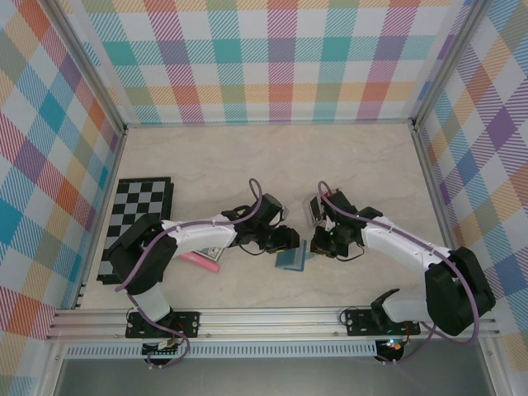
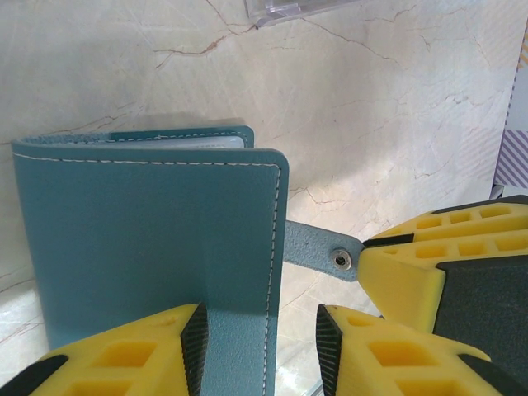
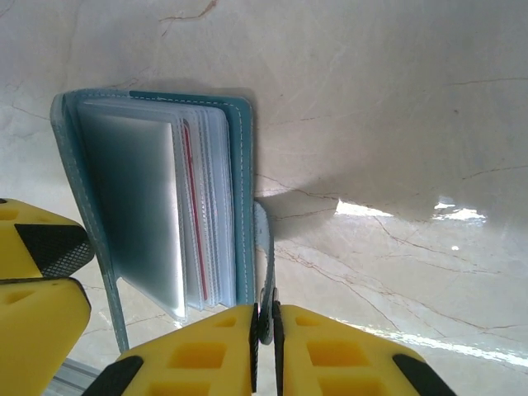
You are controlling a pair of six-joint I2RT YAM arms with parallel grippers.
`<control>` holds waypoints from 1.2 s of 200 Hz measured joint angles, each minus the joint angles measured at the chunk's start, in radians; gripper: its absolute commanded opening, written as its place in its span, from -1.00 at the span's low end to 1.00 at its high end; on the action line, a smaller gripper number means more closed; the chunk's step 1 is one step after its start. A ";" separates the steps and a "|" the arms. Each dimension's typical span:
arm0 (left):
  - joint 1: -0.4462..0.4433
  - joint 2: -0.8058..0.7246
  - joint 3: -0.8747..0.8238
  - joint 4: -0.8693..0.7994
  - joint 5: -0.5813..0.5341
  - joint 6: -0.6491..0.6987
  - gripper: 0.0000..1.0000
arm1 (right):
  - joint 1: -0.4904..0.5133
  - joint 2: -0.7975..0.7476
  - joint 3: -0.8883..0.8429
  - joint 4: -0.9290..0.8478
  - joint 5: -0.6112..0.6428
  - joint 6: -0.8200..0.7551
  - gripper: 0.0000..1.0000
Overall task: Put the credit cards into the card holder
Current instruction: Close the button on the card holder.
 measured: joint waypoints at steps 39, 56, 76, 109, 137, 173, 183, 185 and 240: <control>0.000 0.000 0.000 0.000 0.000 0.000 -0.17 | 0.000 0.000 -0.008 0.000 -0.014 0.000 -0.67; 0.000 0.000 0.000 0.000 0.000 0.000 -0.17 | 0.000 0.000 -0.009 0.001 -0.014 0.000 -0.67; 0.000 0.000 0.000 0.000 0.000 0.000 -0.17 | 0.000 0.000 -0.010 0.001 -0.014 0.000 -0.74; 0.000 0.000 0.000 0.000 0.000 0.000 -0.17 | 0.000 0.000 -0.010 0.001 -0.014 -0.002 -0.90; 0.000 0.006 0.006 -0.005 0.004 0.004 -0.12 | 0.000 0.000 -0.010 0.001 -0.014 0.000 -0.92; 0.000 0.013 0.034 -0.039 -0.009 0.032 -0.04 | 0.000 0.000 -0.010 0.001 -0.010 0.000 -0.92; 0.000 -0.003 0.034 -0.062 -0.035 0.046 -0.01 | 0.000 0.000 -0.010 0.001 -0.009 0.000 -0.93; 0.000 -0.007 0.034 -0.068 -0.039 0.046 -0.01 | 0.000 0.000 -0.010 0.001 -0.008 0.000 -0.92; 0.037 -0.170 0.019 -0.154 -0.129 0.088 -0.11 | 0.000 0.005 -0.010 0.001 -0.002 0.000 -0.92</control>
